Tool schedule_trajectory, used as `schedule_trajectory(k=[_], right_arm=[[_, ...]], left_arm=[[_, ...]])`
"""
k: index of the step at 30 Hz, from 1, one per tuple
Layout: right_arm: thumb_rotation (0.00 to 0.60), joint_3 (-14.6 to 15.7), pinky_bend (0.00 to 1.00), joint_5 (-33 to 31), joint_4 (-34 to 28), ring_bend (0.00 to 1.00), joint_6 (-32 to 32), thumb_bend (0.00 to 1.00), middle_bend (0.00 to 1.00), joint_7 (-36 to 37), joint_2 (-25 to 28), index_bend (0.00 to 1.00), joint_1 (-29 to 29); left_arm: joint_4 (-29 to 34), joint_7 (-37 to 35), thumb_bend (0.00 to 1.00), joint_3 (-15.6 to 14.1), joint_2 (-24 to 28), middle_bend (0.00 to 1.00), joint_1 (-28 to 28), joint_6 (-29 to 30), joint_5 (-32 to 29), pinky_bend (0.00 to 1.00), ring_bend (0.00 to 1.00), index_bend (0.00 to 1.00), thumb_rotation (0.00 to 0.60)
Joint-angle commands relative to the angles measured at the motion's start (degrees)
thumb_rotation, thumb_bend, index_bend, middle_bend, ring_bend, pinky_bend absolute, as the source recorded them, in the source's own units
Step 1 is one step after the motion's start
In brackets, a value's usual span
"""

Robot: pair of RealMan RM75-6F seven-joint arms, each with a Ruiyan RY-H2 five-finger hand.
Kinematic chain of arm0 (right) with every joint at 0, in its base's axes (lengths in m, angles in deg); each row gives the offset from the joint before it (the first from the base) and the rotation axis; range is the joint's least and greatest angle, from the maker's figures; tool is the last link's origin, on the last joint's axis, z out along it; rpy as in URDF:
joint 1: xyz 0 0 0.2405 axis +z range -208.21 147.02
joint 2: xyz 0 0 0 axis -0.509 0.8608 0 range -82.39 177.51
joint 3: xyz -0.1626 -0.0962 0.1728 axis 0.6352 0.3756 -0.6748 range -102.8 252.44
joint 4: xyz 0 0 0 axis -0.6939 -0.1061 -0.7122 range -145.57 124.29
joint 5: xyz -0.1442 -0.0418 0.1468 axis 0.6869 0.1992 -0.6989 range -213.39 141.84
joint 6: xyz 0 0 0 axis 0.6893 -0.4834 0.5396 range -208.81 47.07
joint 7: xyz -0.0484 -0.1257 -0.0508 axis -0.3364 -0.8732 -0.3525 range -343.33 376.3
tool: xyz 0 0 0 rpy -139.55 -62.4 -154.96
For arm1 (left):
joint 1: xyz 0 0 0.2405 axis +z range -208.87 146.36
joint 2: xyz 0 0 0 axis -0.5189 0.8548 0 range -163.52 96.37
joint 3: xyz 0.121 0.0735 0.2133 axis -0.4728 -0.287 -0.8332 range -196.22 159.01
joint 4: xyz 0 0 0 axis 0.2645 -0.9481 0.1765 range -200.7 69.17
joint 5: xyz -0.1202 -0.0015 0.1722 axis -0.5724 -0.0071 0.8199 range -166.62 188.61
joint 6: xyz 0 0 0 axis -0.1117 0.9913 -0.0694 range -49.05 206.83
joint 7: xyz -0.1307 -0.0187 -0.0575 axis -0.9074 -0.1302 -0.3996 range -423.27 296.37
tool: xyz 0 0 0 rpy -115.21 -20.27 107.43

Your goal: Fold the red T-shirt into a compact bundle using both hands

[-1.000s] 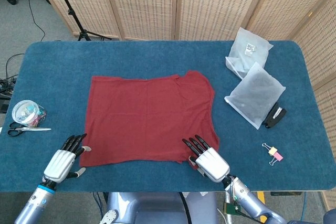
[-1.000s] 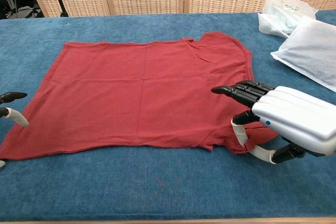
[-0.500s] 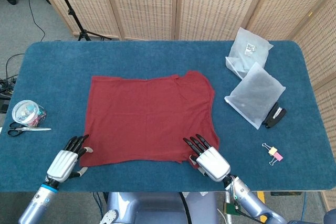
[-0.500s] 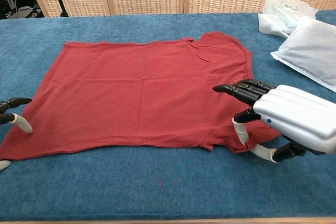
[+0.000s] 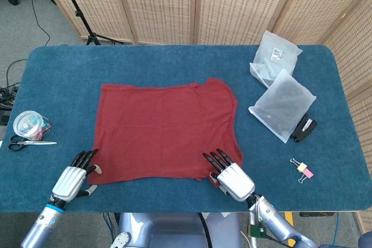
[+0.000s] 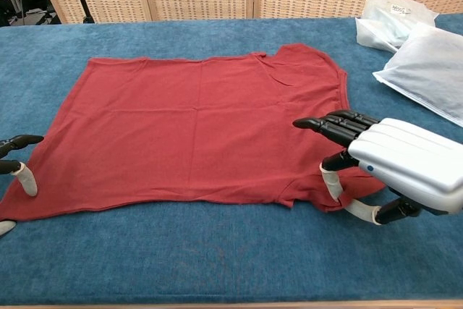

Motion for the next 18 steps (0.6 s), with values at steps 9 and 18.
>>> schedule_trajectory(k=[9, 18], right_arm=[[0.6, 0.02, 0.0, -0.27, -0.1, 0.0, 0.1, 0.57, 0.0, -0.2, 0.14, 0.61, -0.08], [0.6, 0.08, 0.0, -0.6, 0.05, 0.0, 0.46, 0.57, 0.0, -0.49, 0.18, 0.61, -0.12]], left_arm=[[1.28, 0.99, 0.6, 0.93, 0.35, 0.0, -0.49, -0.22, -1.15, 0.0, 0.0, 0.47, 0.6], [2.34, 1.32, 0.63, 1.25, 0.73, 0.0, -0.91, -0.3, -1.54, 0.0, 0.0, 0.49, 0.6]])
